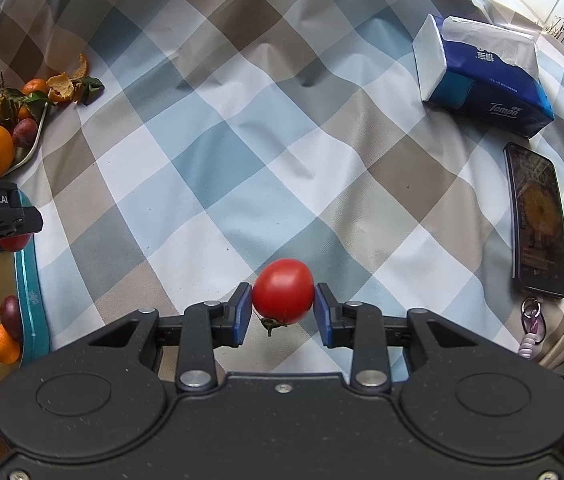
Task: Organize fruits
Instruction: 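Carry both cherry tomatoes over the gold tin tray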
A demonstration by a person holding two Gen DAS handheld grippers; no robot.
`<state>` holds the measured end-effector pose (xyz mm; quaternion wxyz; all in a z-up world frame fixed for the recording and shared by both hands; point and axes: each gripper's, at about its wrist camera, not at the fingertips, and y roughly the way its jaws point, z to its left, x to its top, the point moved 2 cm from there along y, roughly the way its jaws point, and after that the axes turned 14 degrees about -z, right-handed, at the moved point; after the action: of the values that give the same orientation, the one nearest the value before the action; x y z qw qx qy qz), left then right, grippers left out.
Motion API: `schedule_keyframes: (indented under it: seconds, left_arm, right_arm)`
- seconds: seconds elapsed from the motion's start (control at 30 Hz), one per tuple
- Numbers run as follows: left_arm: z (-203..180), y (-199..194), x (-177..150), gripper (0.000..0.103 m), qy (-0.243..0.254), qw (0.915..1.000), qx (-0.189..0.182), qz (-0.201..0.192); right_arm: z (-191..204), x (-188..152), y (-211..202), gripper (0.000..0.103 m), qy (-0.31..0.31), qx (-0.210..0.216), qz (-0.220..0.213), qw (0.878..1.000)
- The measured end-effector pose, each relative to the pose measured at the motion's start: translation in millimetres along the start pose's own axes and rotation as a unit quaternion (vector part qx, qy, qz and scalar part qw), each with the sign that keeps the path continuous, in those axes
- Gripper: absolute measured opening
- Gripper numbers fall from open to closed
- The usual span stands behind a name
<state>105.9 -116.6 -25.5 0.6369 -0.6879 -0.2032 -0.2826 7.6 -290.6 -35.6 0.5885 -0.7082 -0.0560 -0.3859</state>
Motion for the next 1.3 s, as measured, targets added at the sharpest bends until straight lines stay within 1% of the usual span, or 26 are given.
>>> schedule_keyframes:
  seconds: [0.23,0.57,1.03,1.3]
  left_arm:
    - [24,-1,3,0.033,-0.024,0.9995,0.022,0.004]
    - [53,-2,0,0.033,-0.038,0.9983,0.044,0.006]
    - [105,1,0,0.033,-0.065,0.9953,0.071,0.013]
    - [137,1,-2,0.033,-0.068,0.9933,0.093,0.013]
  right_arm:
    - [10,0,-3,0.043,-0.013,0.004,-0.004,1.0]
    - [34,3,-9,0.043,-0.032,0.02,-0.013,0.999]
    - [89,1,-15,0.043,-0.077,0.05,-0.021,0.996]
    - [127,-3,-20,0.043,-0.11,0.071,-0.028,0.991]
